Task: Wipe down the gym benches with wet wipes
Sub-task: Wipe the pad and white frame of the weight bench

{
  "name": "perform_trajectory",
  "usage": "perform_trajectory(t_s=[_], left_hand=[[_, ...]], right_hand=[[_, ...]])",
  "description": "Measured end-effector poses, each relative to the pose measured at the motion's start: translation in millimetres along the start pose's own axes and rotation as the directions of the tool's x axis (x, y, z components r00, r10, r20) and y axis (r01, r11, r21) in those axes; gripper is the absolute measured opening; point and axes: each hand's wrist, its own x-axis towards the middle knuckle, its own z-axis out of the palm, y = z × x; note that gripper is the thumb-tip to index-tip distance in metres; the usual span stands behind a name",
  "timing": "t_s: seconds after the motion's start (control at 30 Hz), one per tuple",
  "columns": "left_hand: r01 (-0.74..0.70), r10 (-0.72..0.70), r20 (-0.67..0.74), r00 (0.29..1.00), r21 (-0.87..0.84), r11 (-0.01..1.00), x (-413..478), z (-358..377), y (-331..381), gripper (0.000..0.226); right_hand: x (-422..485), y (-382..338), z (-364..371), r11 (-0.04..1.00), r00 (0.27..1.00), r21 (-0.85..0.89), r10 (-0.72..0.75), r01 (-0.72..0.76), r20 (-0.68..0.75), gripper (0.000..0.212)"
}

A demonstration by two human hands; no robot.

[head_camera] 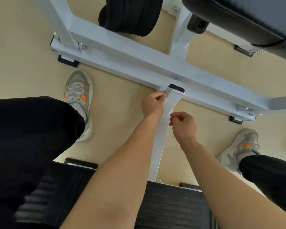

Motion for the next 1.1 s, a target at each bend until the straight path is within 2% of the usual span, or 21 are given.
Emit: perform_trajectory(t_s=[0.07, 0.13, 0.3, 0.43, 0.57, 0.67, 0.77, 0.87, 1.03, 1.1], left_hand=[[-0.031, 0.03, -0.017, 0.999, -0.084, 0.996, 0, 2, 14, 0.021], [-0.052, 0.051, -0.015, 0.999, -0.098, 0.994, 1, 2, 18, 0.02], [0.0, -0.009, 0.047, 0.999, 0.182, 0.983, -3, -4, -15, 0.025], [-0.004, -0.009, 0.046, 0.999, 0.274, 0.962, -4, -8, -13, 0.023], [0.08, -0.088, 0.059, 0.994, 0.12, 0.99, -18, -19, -4, 0.017], [0.111, -0.114, 0.096, 0.989, 0.038, 0.993, -36, -22, -3, 0.015], [0.1, -0.102, 0.133, 0.986, 0.02, 0.995, -53, -15, 7, 0.015], [0.089, -0.107, 0.162, 0.981, 0.111, 0.99, -66, -8, 18, 0.015], [0.063, -0.054, -0.035, 0.998, 0.328, 0.942, -58, -10, 32, 0.015], [0.053, -0.032, -0.055, 0.998, 0.432, 0.9, -52, -14, 40, 0.018]], right_hand=[[1, -1, 0, 1.0, 1.0, 0.006, -0.01, 0.011, -0.003, 0.028], [4, -1, 0, 1.0, 1.0, 0.006, -0.011, 0.011, -0.002, 0.029], [9, 0, 2, 1.0, 1.0, 0.003, -0.011, 0.011, 0.021, 0.029], [9, 1, 4, 1.0, 0.999, 0.001, -0.022, 0.022, 0.033, 0.03], [10, 6, 3, 0.994, 0.996, 0.088, -0.072, 0.066, 0.06, 0.044], [5, 5, 2, 0.969, 0.978, 0.229, -0.131, 0.093, 0.159, 0.037], [6, 9, -6, 0.946, 0.978, 0.311, -0.147, 0.094, 0.151, 0.031], [16, 25, -18, 0.926, 0.986, 0.374, -0.111, 0.056, 0.126, 0.025], [49, 23, -25, 0.898, 1.0, 0.441, -0.013, 0.006, 0.013, 0.027], [60, 12, -20, 0.875, 0.999, 0.483, -0.03, 0.034, -0.017, 0.028]])
